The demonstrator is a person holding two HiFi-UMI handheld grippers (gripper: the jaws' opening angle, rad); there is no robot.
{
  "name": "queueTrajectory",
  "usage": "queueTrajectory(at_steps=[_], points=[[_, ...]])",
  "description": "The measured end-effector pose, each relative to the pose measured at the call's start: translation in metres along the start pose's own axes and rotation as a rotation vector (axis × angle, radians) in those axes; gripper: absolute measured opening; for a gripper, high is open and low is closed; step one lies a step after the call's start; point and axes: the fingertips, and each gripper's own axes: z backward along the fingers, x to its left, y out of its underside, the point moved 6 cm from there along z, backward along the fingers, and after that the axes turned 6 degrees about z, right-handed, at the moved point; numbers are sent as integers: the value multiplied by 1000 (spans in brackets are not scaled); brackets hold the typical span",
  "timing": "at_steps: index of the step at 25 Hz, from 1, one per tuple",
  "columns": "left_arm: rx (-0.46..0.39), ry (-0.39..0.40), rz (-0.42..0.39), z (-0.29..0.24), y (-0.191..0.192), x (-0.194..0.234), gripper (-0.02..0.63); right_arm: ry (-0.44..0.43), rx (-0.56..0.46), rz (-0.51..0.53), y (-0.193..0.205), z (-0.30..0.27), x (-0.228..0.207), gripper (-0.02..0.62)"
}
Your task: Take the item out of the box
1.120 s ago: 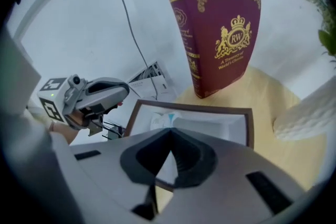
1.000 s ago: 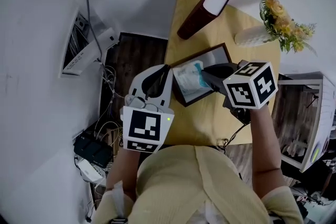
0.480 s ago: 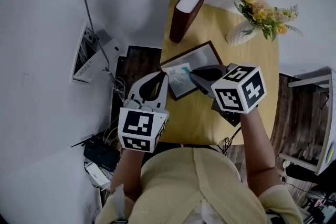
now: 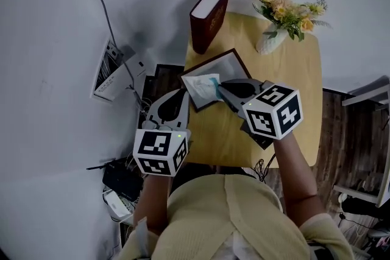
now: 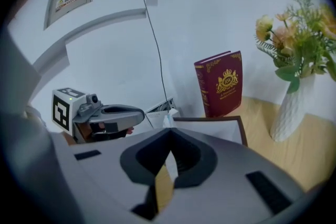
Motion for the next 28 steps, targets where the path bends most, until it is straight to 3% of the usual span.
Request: queueTrajectory(at_steps=[6, 14, 28], points=[[-23, -27, 10, 10, 5, -17, 29, 30, -142, 9, 7, 28, 4, 29], [-68, -87, 40, 26, 16, -28, 29, 56, -257, -13, 20, 56, 10, 29], [-108, -124, 47, 29, 31, -50, 29, 102, -372, -2, 52, 96, 4, 29]])
